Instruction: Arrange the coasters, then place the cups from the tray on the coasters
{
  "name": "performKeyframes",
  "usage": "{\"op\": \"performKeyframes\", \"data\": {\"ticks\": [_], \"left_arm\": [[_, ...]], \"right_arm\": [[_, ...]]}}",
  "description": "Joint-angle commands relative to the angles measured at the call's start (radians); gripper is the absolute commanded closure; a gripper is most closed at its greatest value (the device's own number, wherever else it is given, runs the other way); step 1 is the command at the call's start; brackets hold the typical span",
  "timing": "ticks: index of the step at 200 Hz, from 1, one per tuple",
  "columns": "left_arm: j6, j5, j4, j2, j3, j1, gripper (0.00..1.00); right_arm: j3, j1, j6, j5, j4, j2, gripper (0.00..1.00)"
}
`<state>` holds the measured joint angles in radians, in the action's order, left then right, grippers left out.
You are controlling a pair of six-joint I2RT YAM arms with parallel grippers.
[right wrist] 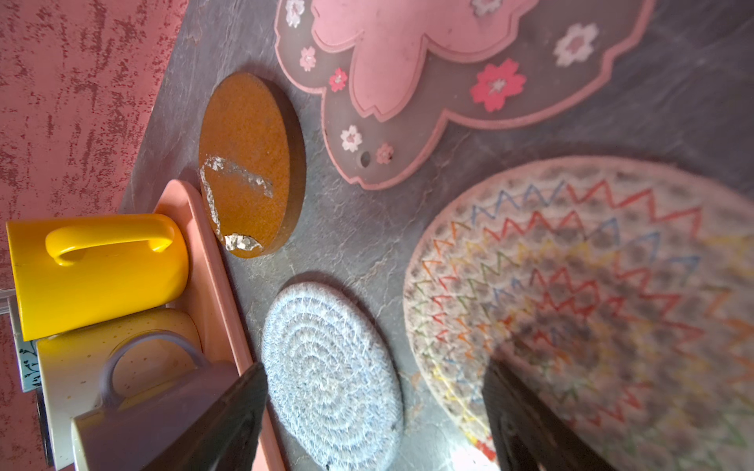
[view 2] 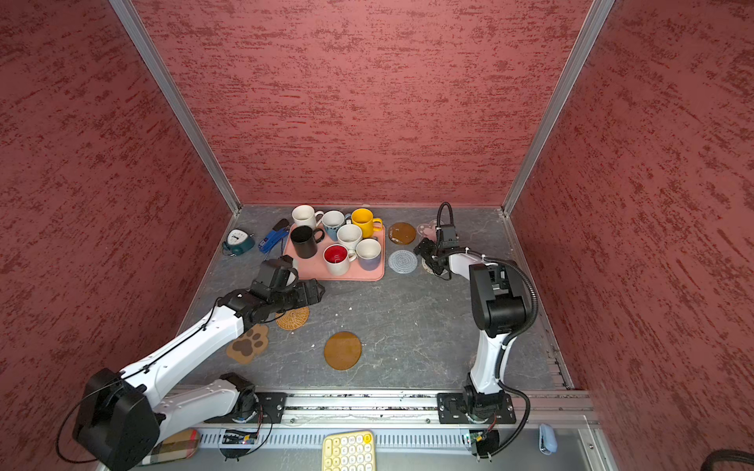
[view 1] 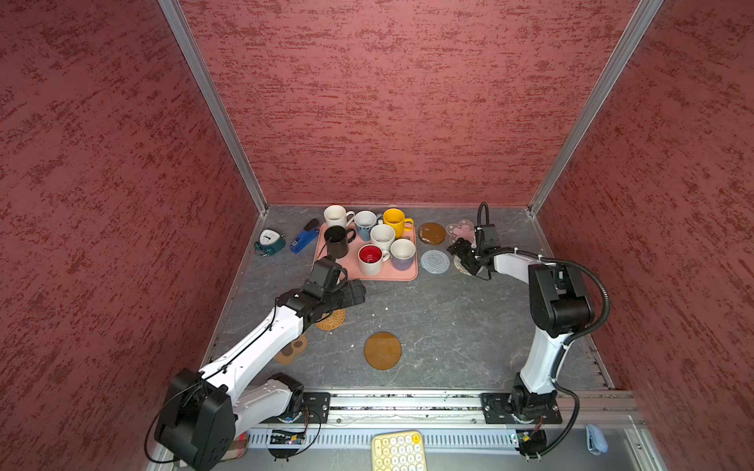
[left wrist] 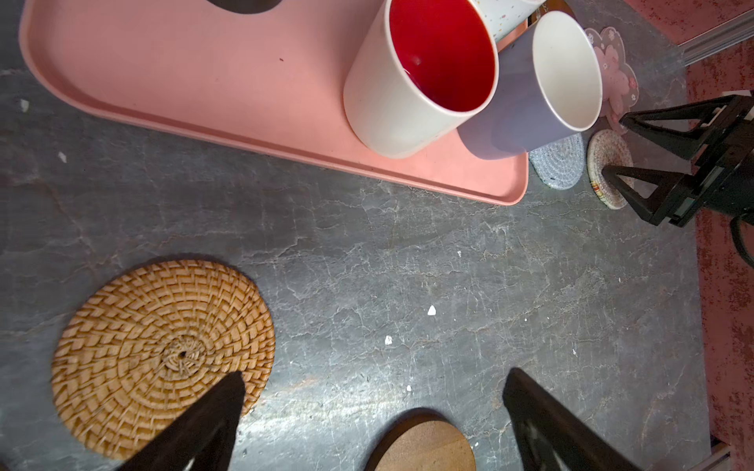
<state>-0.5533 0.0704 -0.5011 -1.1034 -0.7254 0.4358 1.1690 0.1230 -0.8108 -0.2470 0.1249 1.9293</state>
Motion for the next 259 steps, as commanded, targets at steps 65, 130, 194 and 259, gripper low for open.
{"op": "performKeyframes", "data": {"ticks": [65,130,194,259], "left_arm": [[0.003,0.037,-0.137,0.069,0.005,0.002,0.04],[-0.040,-0.001,-0.242,0.121,0.009,0.090,0.13],[-0.154,-0.075,-0.265,0.117,0.045,0.260,0.31],[-0.332,-0.158,-0.202,0.107,0.154,0.431,0.44]], "right_arm": [[0.124,0.008,0.034,0.060,0.234,0.001,0.14],[0.103,0.008,0.114,0.022,0.212,-0.146,0.14],[-0.076,0.008,0.155,-0.044,0.151,-0.395,0.14],[-0.279,0.018,0.157,-0.130,0.077,-0.575,0.14]]}}
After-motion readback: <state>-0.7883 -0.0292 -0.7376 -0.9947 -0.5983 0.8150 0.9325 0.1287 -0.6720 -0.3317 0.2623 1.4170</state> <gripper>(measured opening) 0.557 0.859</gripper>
